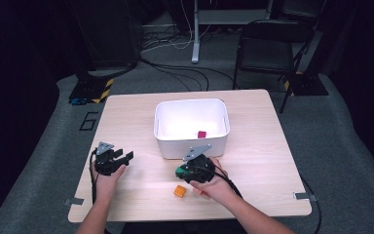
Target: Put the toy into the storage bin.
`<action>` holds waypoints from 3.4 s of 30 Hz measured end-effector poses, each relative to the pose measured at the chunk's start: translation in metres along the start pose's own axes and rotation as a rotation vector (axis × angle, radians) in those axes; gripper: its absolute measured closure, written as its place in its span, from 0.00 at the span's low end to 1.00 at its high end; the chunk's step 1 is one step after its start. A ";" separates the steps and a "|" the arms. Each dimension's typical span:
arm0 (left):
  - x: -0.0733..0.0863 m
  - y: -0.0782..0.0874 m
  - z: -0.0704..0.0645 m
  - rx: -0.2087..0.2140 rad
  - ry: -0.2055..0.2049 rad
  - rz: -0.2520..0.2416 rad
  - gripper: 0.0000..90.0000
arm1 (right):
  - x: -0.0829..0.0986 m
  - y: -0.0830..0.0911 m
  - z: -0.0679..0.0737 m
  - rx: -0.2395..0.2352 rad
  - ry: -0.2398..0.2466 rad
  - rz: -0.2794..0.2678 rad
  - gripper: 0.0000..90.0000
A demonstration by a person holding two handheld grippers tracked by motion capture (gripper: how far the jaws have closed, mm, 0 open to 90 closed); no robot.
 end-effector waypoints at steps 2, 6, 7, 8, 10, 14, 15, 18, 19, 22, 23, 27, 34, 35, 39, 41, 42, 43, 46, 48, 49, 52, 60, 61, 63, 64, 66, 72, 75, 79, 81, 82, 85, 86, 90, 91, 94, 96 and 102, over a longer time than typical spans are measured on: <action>0.000 0.000 0.000 -0.001 0.000 -0.002 0.52 | -0.005 0.006 0.000 -0.005 -0.001 0.001 0.74; 0.000 0.000 0.000 -0.002 0.000 -0.002 0.52 | -0.013 0.018 -0.001 -0.012 0.009 0.007 0.74; 0.000 0.000 0.000 -0.002 0.001 -0.002 0.52 | -0.016 0.022 -0.002 -0.010 0.010 0.006 0.74; 0.000 0.000 0.000 -0.002 0.002 -0.001 0.52 | -0.021 0.030 -0.003 -0.011 0.015 0.004 0.74; 0.000 0.000 0.001 -0.002 0.001 0.000 0.52 | -0.026 0.037 -0.003 -0.014 0.013 -0.001 0.74; 0.000 0.000 0.001 -0.002 0.002 0.000 0.52 | -0.035 0.049 -0.005 -0.018 0.013 -0.011 0.74; 0.000 0.000 0.001 -0.002 0.002 -0.001 0.52 | -0.038 0.053 -0.005 -0.019 0.012 -0.019 0.74; 0.000 0.000 0.001 -0.001 0.002 -0.001 0.52 | -0.046 0.064 -0.007 -0.019 0.020 -0.033 0.74; 0.000 0.000 0.001 -0.001 0.003 0.000 0.52 | -0.052 0.072 -0.009 -0.013 0.017 -0.048 0.74; 0.000 0.000 0.001 -0.001 0.004 -0.002 0.52 | -0.057 0.077 -0.010 -0.010 0.011 -0.062 0.74; 0.000 -0.001 0.001 -0.001 0.004 -0.003 0.52 | -0.060 0.080 -0.011 -0.009 0.011 -0.066 0.74; -0.001 -0.001 0.000 0.002 0.002 0.000 0.52 | -0.069 0.088 -0.018 0.008 -0.001 -0.079 0.74; -0.001 -0.002 -0.001 0.007 0.000 0.003 0.52 | -0.081 0.095 -0.030 0.042 -0.017 -0.082 0.74; -0.001 -0.002 -0.001 0.008 0.000 0.005 0.52 | -0.082 0.095 -0.031 0.044 -0.011 -0.082 0.74; -0.001 -0.003 -0.001 0.009 -0.004 0.003 0.52 | -0.087 0.094 -0.037 0.059 -0.011 -0.083 0.74; -0.002 -0.003 -0.001 0.009 -0.005 0.003 0.52 | -0.090 0.093 -0.040 0.067 -0.017 -0.089 0.74; -0.002 -0.003 -0.001 0.010 -0.005 0.003 0.52 | -0.093 0.092 -0.044 0.075 -0.022 -0.094 0.74; -0.002 -0.003 -0.001 0.010 -0.004 0.003 0.52 | -0.094 0.092 -0.046 0.080 -0.026 -0.095 0.74; -0.002 -0.003 -0.001 0.011 -0.003 0.003 0.52 | -0.100 0.090 -0.054 0.089 -0.037 -0.096 0.74; -0.002 -0.003 -0.001 0.011 -0.003 0.004 0.52 | -0.103 0.088 -0.061 0.100 -0.040 -0.095 0.74; -0.002 -0.003 -0.001 0.011 -0.003 0.005 0.52 | -0.105 0.087 -0.064 0.109 -0.045 -0.095 0.74; -0.002 -0.003 -0.001 0.012 -0.004 0.006 0.53 | -0.109 0.083 -0.074 0.127 -0.066 -0.097 0.74; -0.002 -0.004 -0.001 0.014 -0.009 0.007 0.53 | -0.116 0.070 -0.097 0.172 -0.094 -0.101 0.74; -0.002 -0.004 -0.001 0.012 -0.008 0.005 0.53 | -0.117 0.068 -0.100 0.177 -0.098 -0.103 0.74; -0.002 -0.004 -0.001 0.013 -0.007 0.006 0.53 | -0.118 0.066 -0.103 0.184 -0.104 -0.102 0.74; -0.002 -0.004 -0.001 0.013 -0.006 0.005 0.53 | -0.119 0.063 -0.106 0.188 -0.110 -0.097 0.74; -0.002 -0.005 -0.001 0.011 -0.006 0.004 0.53 | -0.120 0.059 -0.110 0.199 -0.120 -0.092 0.74; -0.002 -0.005 -0.001 0.014 -0.007 0.007 0.53 | -0.126 0.047 -0.117 0.211 -0.135 -0.079 0.74; -0.001 -0.005 -0.001 0.015 -0.006 0.006 0.53 | -0.128 0.040 -0.118 0.216 -0.140 -0.070 0.74; -0.001 -0.005 0.000 0.017 -0.006 0.008 0.53 | -0.130 0.033 -0.121 0.227 -0.133 -0.055 0.74; -0.002 -0.005 -0.001 0.018 -0.006 0.008 0.53 | -0.131 0.031 -0.122 0.225 -0.140 -0.055 0.73; -0.002 -0.005 0.000 0.017 -0.007 0.008 0.53 | -0.131 0.030 -0.122 0.220 -0.143 -0.057 0.70; -0.001 -0.005 0.000 0.017 -0.002 0.008 0.53 | -0.131 0.030 -0.121 0.212 -0.146 -0.058 0.63; -0.001 -0.005 0.000 0.017 -0.003 0.011 0.52 | -0.131 0.030 -0.121 0.218 -0.147 -0.058 0.61; -0.002 -0.005 0.001 -0.001 -0.003 0.015 0.49 | -0.130 0.034 -0.119 0.227 -0.145 -0.075 0.56; -0.002 -0.005 0.001 -0.007 0.000 0.015 0.49 | -0.129 0.036 -0.117 0.227 -0.148 -0.078 0.55; -0.002 -0.005 0.002 -0.019 0.006 0.016 0.47 | -0.127 0.042 -0.112 0.239 -0.134 -0.082 0.52; -0.002 -0.005 0.002 -0.021 0.006 0.025 0.47 | -0.126 0.046 -0.108 0.224 -0.129 -0.085 0.52; -0.001 -0.006 0.000 0.006 0.002 0.027 0.49 | -0.119 0.065 -0.089 0.207 -0.115 -0.107 0.51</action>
Point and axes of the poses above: each handheld gripper's, and its own axes: y roughly backward along the jaws, x roughly out of its underside, z roughly to its left, the point moved 3 cm from there along -y, roughly forward along the jaws, and after that the axes turned 10 degrees about -y, right-handed, at the moved point
